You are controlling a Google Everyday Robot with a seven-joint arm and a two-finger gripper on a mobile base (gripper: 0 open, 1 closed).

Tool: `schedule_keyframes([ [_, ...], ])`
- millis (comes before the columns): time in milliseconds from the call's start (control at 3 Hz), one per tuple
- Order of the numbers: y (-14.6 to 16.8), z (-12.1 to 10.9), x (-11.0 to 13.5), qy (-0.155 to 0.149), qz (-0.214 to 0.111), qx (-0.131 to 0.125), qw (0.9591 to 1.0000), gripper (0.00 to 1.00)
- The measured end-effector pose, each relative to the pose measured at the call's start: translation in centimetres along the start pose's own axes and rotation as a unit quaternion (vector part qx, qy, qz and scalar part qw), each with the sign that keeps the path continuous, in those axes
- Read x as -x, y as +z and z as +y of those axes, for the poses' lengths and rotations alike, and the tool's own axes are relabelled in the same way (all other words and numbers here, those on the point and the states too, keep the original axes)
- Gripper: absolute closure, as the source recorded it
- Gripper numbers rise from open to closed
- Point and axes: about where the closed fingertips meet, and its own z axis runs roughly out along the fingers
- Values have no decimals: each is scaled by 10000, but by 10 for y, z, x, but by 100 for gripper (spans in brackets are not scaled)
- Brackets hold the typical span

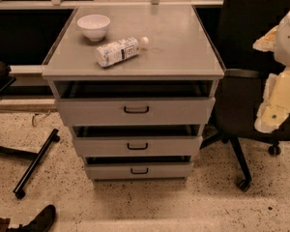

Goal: Open bottom drawer

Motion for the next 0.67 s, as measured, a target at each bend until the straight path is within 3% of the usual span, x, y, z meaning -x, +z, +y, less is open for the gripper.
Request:
schedule_keyframes([
  [333, 0, 0, 0, 0, 0, 0, 10000, 0],
  [667, 19, -3, -2, 25, -82, -25, 10000, 0],
])
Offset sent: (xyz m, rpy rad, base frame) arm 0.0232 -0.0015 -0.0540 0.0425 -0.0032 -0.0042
